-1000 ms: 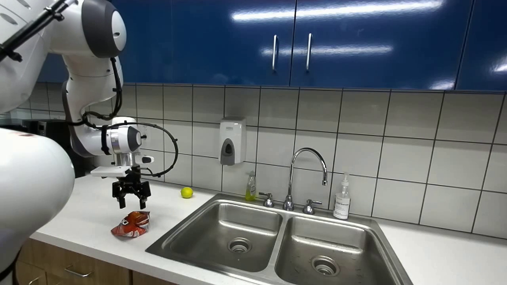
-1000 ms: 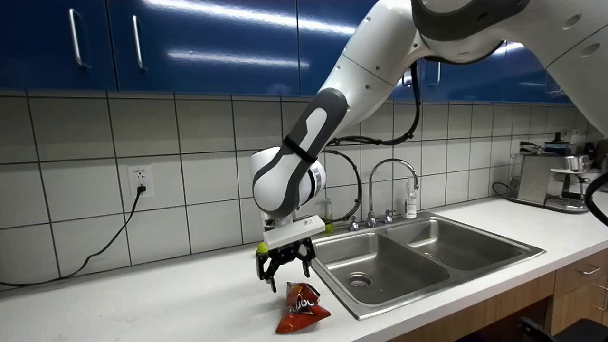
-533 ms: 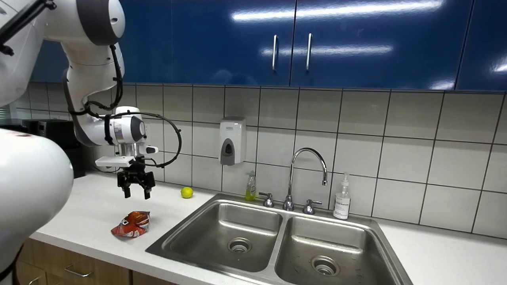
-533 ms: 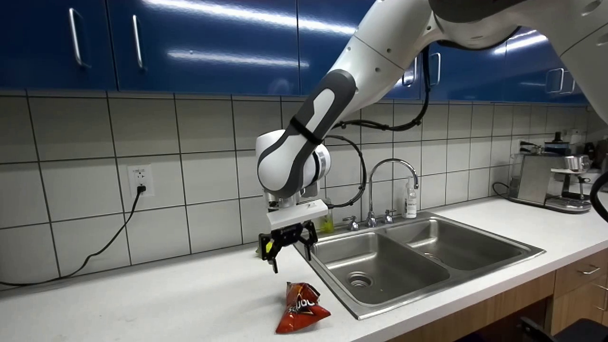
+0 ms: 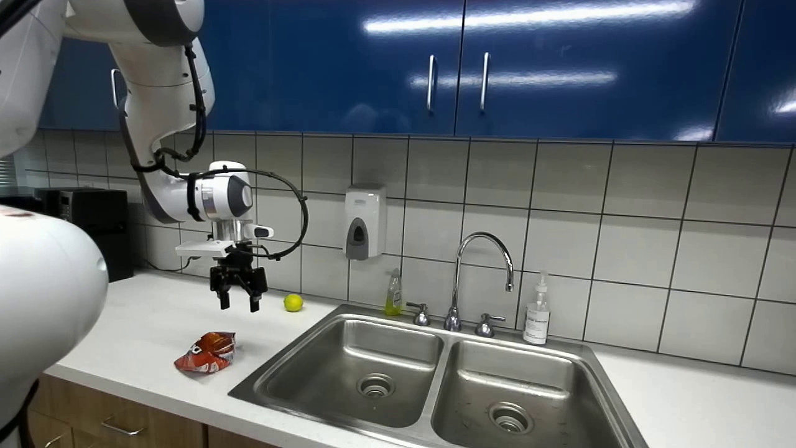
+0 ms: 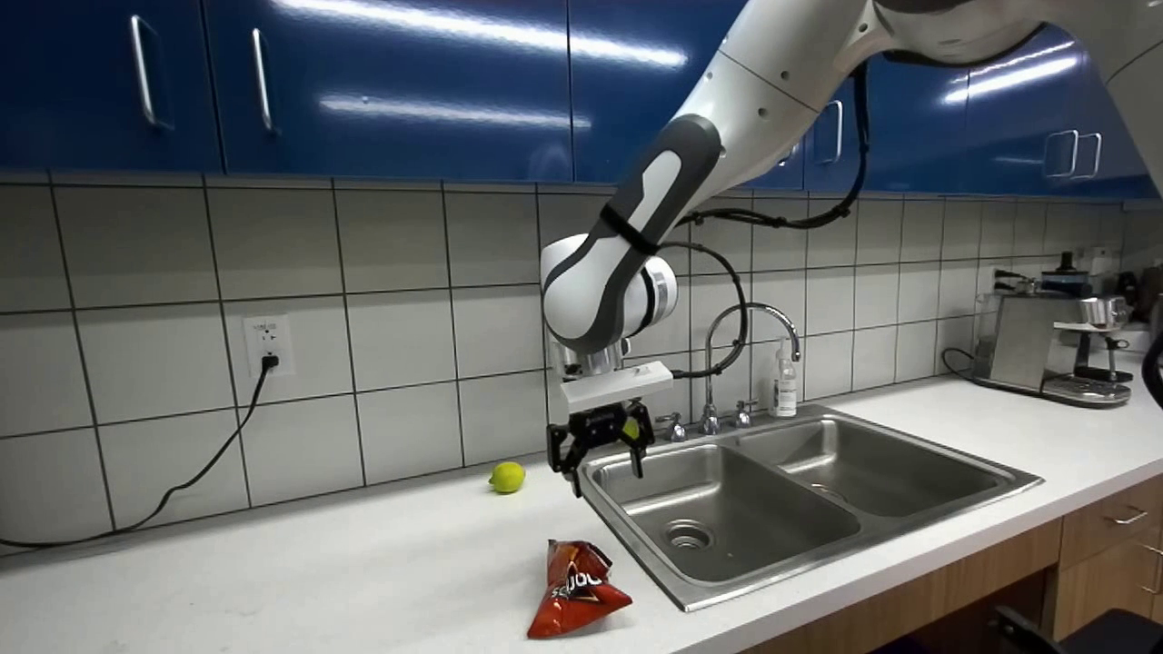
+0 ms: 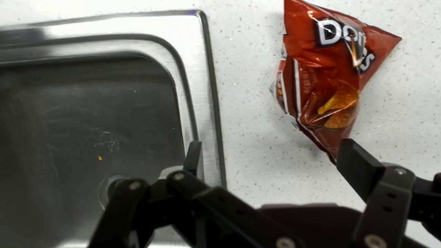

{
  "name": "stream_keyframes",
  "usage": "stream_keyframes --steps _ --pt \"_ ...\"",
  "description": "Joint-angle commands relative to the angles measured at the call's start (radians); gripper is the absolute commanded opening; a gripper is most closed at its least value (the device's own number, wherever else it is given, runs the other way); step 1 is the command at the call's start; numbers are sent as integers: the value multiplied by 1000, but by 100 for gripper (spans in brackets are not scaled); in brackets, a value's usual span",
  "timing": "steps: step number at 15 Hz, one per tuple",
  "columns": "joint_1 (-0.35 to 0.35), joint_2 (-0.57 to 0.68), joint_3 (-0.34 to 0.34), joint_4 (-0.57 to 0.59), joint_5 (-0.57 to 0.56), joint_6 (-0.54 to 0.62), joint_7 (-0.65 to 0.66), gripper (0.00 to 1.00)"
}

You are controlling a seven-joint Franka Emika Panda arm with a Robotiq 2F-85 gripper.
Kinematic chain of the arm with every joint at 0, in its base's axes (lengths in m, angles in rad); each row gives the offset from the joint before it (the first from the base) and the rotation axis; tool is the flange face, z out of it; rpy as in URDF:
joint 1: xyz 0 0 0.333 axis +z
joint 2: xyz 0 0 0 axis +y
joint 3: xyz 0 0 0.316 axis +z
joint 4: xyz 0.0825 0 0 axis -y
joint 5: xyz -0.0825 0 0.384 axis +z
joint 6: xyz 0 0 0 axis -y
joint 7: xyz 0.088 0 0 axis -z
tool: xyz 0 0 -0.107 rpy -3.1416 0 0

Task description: Pick up the bag of chips in the sink and place it on the counter to the left of the sink

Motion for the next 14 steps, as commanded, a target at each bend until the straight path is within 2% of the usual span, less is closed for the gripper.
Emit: stream_keyframes --steps 1,9,14 --pt "-66 -84 10 -79 35 -12 -69 100" --pt "-163 -177 7 -180 65 -3 -195 100" --pt "-194 -280 0 -284 54 3 -203 100"
